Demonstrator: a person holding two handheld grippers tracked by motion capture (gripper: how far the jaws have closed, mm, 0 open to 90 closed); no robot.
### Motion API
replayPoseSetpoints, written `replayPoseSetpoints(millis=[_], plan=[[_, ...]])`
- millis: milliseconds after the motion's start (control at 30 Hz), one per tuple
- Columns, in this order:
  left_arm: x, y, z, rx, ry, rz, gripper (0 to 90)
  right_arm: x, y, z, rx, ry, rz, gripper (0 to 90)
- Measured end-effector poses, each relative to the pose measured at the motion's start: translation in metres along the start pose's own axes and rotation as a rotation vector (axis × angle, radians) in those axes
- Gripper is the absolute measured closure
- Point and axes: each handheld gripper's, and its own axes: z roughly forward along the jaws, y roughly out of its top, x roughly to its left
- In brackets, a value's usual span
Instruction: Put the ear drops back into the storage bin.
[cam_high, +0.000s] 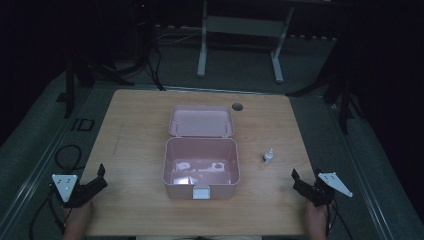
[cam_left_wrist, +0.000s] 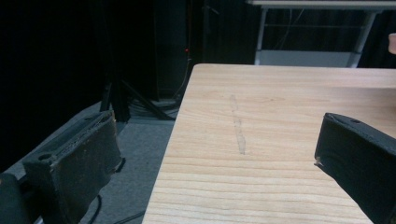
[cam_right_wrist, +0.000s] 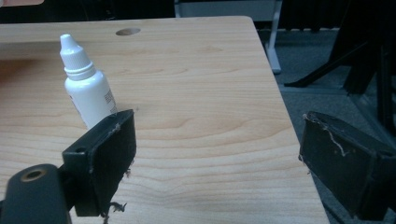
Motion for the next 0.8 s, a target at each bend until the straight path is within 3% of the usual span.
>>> replayPoseSetpoints(millis=[133,233,433,500,533,567,600,633,667,700,800], plan=[[0.0,0.0,0.0,-0.007,-0.009,-0.006,0.3,-0.003,0.001,0.002,0.017,0.01,0.025,10.5],[0.0,0.0,0.0,-0.008,-0.007,-0.005,0.3,-0.005,0.002,0.004,0.059,0.028,0.04,10.5],[0.002,0.0,0.0,-0.01,-0.009,-0.021,0.3,-0.003,0.006,0.01,0.139,0.046,-0.027,10.5],[0.002,0.0,0.0,-0.008,-0.013,-0.021,0.3,-0.003,0.008,0.012,0.161,0.062,-0.015,10.5],[0.002,0.0,0.0,-0.008,-0.016,-0.021,0.3,-0.004,0.009,0.013,0.182,0.077,-0.005,10.5],[0.002,0.0,0.0,-0.01,-0.018,-0.021,0.3,-0.005,0.013,0.015,0.236,0.093,-0.002,10.5],[0.002,0.0,0.0,-0.01,-0.018,-0.021,0.3,-0.005,0.013,0.015,0.236,0.093,-0.002,10.5],[0.002,0.0,0.0,-0.01,-0.021,-0.021,0.3,-0.003,0.018,0.016,0.272,0.103,-0.034,10.5],[0.002,0.0,0.0,-0.01,-0.021,-0.021,0.3,-0.003,0.018,0.016,0.272,0.103,-0.034,10.5],[0.002,0.0,0.0,-0.01,-0.024,-0.021,0.3,-0.001,0.024,0.016,0.319,0.117,-0.069,10.4],[0.002,0.0,0.0,-0.01,-0.024,-0.021,0.3,0.0,0.032,0.02,0.416,0.164,-0.114,10.4]])
